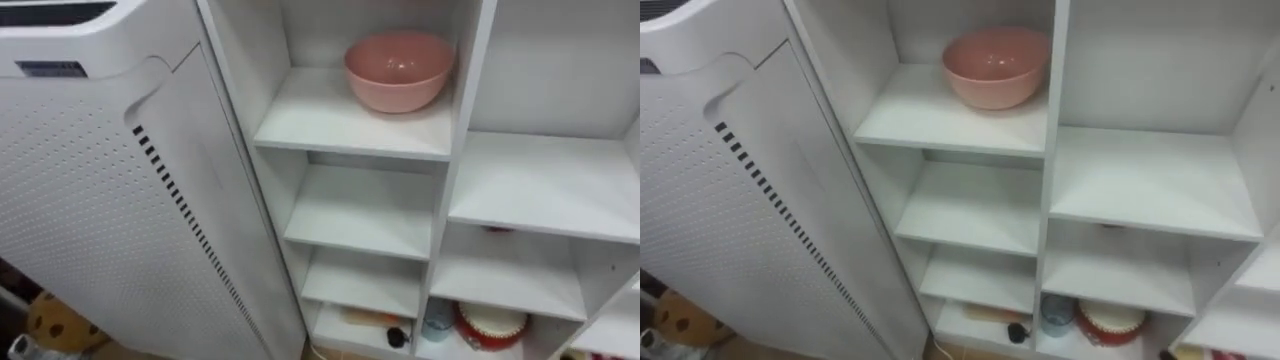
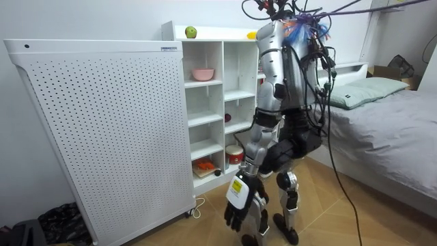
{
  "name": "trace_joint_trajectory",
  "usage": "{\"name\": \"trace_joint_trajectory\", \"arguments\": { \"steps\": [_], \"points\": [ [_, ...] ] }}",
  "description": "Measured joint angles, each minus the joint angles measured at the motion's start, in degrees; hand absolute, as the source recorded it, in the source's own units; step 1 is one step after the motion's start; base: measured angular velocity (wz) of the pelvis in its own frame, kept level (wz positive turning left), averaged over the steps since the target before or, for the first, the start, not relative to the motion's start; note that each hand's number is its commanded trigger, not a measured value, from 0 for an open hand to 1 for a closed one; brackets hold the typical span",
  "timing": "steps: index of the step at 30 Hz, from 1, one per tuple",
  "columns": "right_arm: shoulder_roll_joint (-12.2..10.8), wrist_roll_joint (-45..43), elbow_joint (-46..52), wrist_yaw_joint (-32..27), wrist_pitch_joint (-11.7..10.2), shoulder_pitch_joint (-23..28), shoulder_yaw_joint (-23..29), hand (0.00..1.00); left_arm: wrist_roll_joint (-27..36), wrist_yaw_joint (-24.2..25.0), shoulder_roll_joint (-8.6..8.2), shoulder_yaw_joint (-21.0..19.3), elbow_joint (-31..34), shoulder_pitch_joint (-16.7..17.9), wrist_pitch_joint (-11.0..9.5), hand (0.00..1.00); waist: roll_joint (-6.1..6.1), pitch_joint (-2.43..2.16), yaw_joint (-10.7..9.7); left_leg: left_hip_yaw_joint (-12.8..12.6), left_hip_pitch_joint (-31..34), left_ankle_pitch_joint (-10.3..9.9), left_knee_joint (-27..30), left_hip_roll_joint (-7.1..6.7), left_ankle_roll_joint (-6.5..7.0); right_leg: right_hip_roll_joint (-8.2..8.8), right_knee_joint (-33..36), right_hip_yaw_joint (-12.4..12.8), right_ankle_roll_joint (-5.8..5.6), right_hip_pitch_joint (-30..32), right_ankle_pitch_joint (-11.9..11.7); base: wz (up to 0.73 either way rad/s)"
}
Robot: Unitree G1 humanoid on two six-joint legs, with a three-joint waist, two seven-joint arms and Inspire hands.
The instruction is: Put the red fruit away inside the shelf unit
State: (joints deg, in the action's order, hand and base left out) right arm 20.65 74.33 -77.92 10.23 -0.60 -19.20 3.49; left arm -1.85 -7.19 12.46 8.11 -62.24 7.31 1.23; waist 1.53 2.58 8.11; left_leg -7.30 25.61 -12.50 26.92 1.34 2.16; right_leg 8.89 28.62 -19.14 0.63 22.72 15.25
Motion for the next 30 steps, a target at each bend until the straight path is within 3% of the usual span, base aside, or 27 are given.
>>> {"name": "trace_joint_trajectory", "arguments": {
  "steps": [3, 7, 10, 15, 20, 23, 25, 30],
  "points": [
    [-2.55, -5.67, 0.06, 0.65, 0.29, 5.29, -0.22, 0.00, -1.27, -0.42, -0.08, -1.60, 0.17, 0.36, -0.36, 0.00, -0.84, -0.52, -1.54, -0.10, -4.36, 0.05, -2.95, -0.08, -0.16, -1.08, -4.12, -1.11, -0.71, -5.02, -0.55, 0.11],
    [-5.19, -16.81, -0.01, 1.22, 0.27, 13.63, -4.29, 0.00, -2.20, -2.56, -0.29, -3.12, 0.84, 1.81, -1.71, 0.00, -2.04, -1.88, -2.52, -0.65, -12.02, 0.07, -7.99, -0.50, -0.20, -1.76, -9.35, -1.36, -1.93, -12.72, -1.31, 0.01],
    [-7.42, -21.62, 0.47, 0.94, 0.00, 18.77, -5.77, 0.00, -2.84, -4.39, -0.44, -4.09, 1.37, 3.34, -2.47, 0.00, -2.91, -2.32, -3.62, -0.81, -17.31, 0.07, -10.30, -0.87, -0.20, -2.17, -12.68, -1.48, -2.69, -18.48, -1.75, -0.01],
    [-9.72, -36.88, 1.11, -0.99, -0.06, 22.25, -5.85, 0.00, -2.58, -6.42, -1.05, -7.25, 1.39, 3.94, -3.40, 0.00, -4.07, -2.19, -6.21, -1.65, -22.98, 0.05, -12.75, -1.21, -0.22, -2.56, -15.32, 0.11, -3.24, -23.74, -2.10, -0.09],
    [-9.94, -48.36, 3.44, -1.74, 0.01, 24.88, -6.07, 0.00, -3.43, -6.26, -2.14, -10.46, 1.18, 4.19, -3.61, 0.00, -4.10, -2.25, -6.44, -1.96, -26.72, -0.22, -15.22, -1.14, -0.61, -3.25, -17.01, 1.89, -3.49, -26.42, -2.58, -0.16],
    [-9.96, -50.78, 3.45, -2.80, 0.61, 25.20, -6.06, 0.00, -4.00, -6.25, -2.33, -10.95, 1.16, 5.07, -2.25, 0.00, -3.94, -2.08, -6.40, -2.32, -28.52, -0.24, -16.39, -1.10, -0.62, -3.45, -17.07, 2.37, -3.51, -27.57, -2.64, -0.11],
    [-9.94, -51.57, 3.68, -3.32, 0.77, 25.78, -6.07, 0.00, -6.07, -6.22, -2.47, -11.65, 0.59, 5.53, -0.92, 0.00, -3.92, -2.23, -6.39, -2.36, -29.46, -0.29, -16.57, -1.03, -0.67, -3.56, -17.08, 2.71, -3.51, -28.06, -2.64, -0.04],
    [-9.88, -53.47, 3.86, -3.07, 0.84, 25.81, -6.24, 0.00, -10.15, -5.49, -2.60, -12.72, 0.28, 5.85, 1.41, 0.00, -3.86, -2.21, -6.12, -3.29, -31.18, -0.36, -16.64, -0.86, -0.85, -4.14, -17.60, 5.97, -3.41, -29.18, -2.70, -0.08]
  ]
}}
